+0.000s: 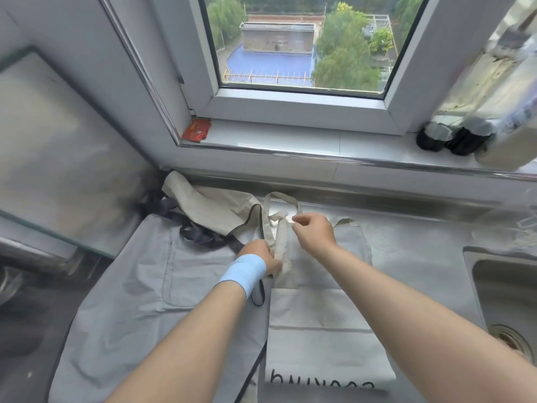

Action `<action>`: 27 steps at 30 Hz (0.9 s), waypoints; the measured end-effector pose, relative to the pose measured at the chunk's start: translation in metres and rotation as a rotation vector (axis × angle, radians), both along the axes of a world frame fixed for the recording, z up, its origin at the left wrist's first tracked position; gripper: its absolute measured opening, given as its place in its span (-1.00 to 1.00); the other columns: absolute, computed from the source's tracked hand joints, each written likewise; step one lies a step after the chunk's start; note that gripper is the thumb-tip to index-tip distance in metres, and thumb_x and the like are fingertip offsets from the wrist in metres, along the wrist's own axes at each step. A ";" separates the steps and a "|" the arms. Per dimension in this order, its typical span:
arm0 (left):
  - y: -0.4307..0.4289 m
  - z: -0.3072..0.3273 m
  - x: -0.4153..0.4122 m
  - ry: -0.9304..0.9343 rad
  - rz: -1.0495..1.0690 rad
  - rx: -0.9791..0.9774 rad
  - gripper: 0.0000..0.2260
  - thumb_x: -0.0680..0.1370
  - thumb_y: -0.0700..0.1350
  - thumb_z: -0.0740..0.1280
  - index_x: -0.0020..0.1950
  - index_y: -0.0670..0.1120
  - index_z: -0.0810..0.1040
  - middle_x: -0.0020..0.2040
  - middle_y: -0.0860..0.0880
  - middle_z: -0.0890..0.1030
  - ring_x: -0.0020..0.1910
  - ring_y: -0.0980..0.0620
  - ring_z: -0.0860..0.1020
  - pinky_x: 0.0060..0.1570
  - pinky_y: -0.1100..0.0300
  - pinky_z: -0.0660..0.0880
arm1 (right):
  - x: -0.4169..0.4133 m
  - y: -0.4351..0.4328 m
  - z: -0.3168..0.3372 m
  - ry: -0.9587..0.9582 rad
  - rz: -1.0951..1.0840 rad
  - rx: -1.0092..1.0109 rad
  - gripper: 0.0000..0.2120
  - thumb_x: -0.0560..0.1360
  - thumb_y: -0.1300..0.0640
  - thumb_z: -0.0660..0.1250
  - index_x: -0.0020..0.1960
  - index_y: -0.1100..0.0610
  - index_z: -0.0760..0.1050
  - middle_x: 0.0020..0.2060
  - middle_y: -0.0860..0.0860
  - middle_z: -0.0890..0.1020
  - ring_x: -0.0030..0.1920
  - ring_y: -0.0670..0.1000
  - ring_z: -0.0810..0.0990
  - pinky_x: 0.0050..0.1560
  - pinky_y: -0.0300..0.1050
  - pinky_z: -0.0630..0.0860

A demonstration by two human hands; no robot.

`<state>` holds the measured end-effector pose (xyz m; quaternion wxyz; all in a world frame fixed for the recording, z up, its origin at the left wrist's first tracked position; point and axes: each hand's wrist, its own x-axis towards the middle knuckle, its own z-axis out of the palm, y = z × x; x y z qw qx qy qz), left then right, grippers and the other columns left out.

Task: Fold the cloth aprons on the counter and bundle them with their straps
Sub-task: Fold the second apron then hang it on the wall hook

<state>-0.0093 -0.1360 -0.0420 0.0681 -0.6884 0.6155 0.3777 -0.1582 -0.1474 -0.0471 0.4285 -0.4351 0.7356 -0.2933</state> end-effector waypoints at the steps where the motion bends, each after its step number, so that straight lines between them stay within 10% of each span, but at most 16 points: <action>1: -0.003 0.004 -0.004 -0.020 0.020 -0.072 -0.87 0.41 -0.06 0.36 -0.17 -0.01 0.43 -0.18 -0.01 0.56 -0.13 -0.05 0.56 -0.11 0.17 0.50 | -0.011 0.001 0.001 0.117 0.021 -0.051 -0.75 0.51 0.18 0.25 0.06 0.00 0.64 0.02 -0.08 0.68 0.00 -0.05 0.60 0.04 -0.19 0.49; 8: -0.018 0.007 -0.038 -0.039 -0.365 -0.368 -0.74 0.56 -0.14 0.25 0.23 0.08 0.44 0.33 0.07 0.36 0.13 -0.10 0.54 0.02 0.08 0.45 | -0.072 0.003 -0.016 0.779 0.657 0.019 -0.46 0.56 0.16 0.21 0.48 -0.17 0.25 0.17 0.07 0.41 0.05 0.19 0.57 -0.14 -0.04 0.38; 12: -0.032 0.004 -0.051 -0.088 -0.459 -0.358 -0.58 0.58 -0.16 0.23 0.42 0.07 0.30 0.34 0.02 0.35 0.18 -0.13 0.51 -0.04 0.07 0.41 | -0.060 -0.004 -0.023 0.888 0.667 -0.028 -0.73 0.55 0.05 0.23 0.24 -0.03 0.47 0.10 0.06 0.60 0.05 0.17 0.59 -0.18 -0.07 0.39; 21: -0.072 0.004 -0.089 -0.019 -0.338 -0.272 -0.58 0.55 -0.06 0.27 0.41 0.07 0.31 0.29 -0.07 0.53 0.27 -0.14 0.49 0.17 0.05 0.44 | -0.090 -0.045 0.004 0.275 -0.016 -0.125 -0.91 0.46 0.05 0.33 -0.19 0.03 0.56 -0.27 -0.09 0.65 -0.12 0.02 0.61 -0.16 -0.16 0.41; 24: -0.074 0.012 -0.094 0.200 -0.213 -0.352 -0.34 0.55 -0.18 0.30 0.57 0.08 0.08 0.46 -0.01 0.34 0.36 -0.07 0.41 0.32 0.09 0.36 | -0.116 -0.050 0.009 0.306 -0.074 -0.086 -0.87 0.51 0.07 0.32 0.01 0.02 0.61 -0.04 -0.02 0.69 0.06 0.07 0.61 -0.02 -0.18 0.43; 27: -0.056 0.014 -0.092 0.173 -0.255 -0.418 -0.49 0.55 -0.19 0.25 0.47 0.11 0.25 0.33 0.03 0.41 0.20 -0.07 0.52 0.20 0.00 0.45 | -0.130 -0.035 0.006 0.264 0.036 0.014 -0.52 0.50 0.14 0.34 0.41 0.13 0.40 0.24 0.06 0.60 0.29 0.12 0.52 0.24 -0.09 0.44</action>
